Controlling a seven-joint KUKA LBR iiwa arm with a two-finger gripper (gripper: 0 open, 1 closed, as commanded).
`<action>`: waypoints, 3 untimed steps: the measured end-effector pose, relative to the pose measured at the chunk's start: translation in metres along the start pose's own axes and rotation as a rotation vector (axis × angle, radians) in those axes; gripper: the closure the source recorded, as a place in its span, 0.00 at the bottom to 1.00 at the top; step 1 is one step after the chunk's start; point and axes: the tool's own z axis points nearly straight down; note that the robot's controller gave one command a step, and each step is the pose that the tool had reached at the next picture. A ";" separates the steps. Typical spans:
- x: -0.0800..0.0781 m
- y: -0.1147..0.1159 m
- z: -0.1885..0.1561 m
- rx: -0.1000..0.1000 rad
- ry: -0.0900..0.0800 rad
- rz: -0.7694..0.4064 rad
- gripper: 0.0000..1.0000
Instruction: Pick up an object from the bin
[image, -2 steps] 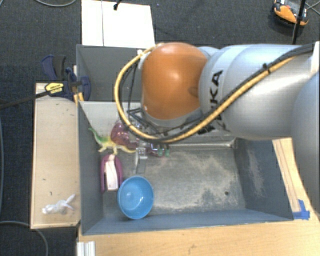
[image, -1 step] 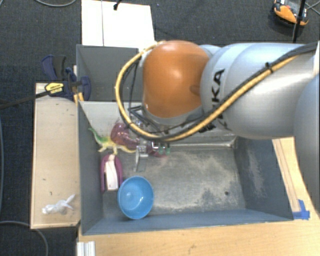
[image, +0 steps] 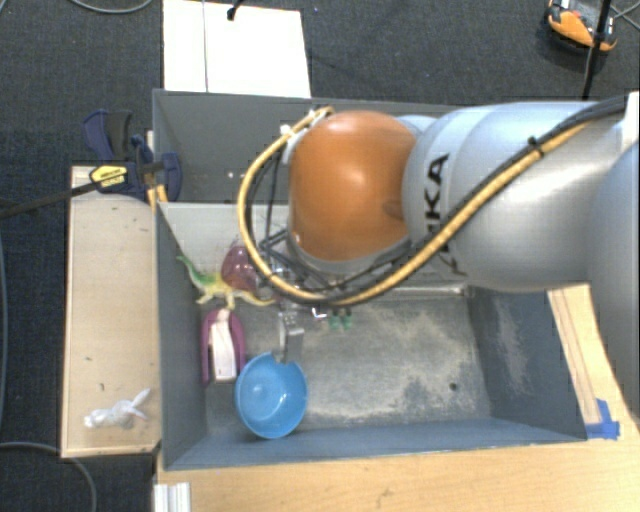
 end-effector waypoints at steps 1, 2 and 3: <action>0.010 -0.003 0.015 0.000 0.003 -0.075 0.00; 0.017 0.013 0.034 0.001 0.006 -0.174 0.00; 0.024 0.020 0.044 -0.002 0.001 -0.045 0.00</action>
Offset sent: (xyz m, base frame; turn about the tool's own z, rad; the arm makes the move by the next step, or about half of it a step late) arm -0.0284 0.0256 -0.0411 -0.0330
